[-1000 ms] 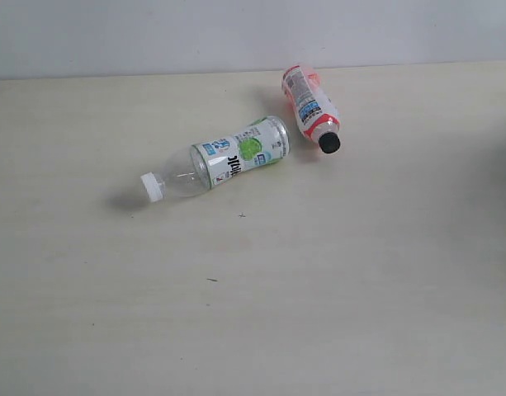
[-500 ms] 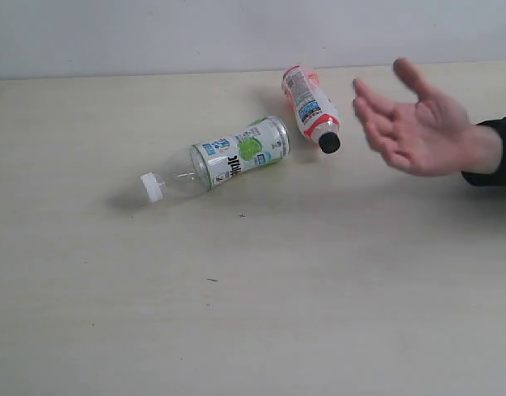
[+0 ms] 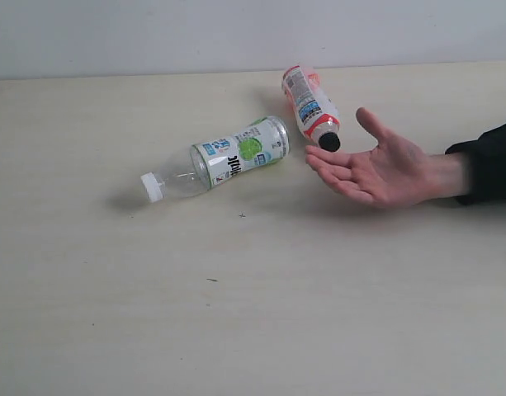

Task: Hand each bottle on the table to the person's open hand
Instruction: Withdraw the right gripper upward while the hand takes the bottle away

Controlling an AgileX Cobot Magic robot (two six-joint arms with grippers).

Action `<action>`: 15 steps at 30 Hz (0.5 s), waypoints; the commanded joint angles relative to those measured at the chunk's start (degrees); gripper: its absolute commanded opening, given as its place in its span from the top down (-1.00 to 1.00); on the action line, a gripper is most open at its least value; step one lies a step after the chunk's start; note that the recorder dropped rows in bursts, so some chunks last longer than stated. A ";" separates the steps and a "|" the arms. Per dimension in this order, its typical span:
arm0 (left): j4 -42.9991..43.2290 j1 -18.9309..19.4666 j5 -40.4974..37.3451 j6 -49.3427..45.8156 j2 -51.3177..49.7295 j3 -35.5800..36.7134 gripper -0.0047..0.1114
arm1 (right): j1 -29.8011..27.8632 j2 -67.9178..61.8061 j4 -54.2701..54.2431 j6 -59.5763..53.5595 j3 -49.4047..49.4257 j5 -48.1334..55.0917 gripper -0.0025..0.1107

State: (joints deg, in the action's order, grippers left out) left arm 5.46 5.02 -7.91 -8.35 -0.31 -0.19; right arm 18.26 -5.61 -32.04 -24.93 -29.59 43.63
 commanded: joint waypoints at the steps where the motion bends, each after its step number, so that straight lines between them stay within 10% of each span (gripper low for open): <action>1: 0.00 -0.44 0.34 -0.02 0.31 0.19 0.92 | -0.25 0.27 0.22 -0.77 0.22 -3.06 0.92; 15: 0.00 -0.44 0.34 -0.02 0.31 0.19 0.92 | 4.41 -37.59 0.75 -0.53 -3.67 -14.30 0.92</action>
State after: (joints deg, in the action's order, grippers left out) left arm 5.46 5.02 -7.91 -8.35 -0.31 -0.19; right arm 21.19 -36.70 -30.73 -25.05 -30.28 31.46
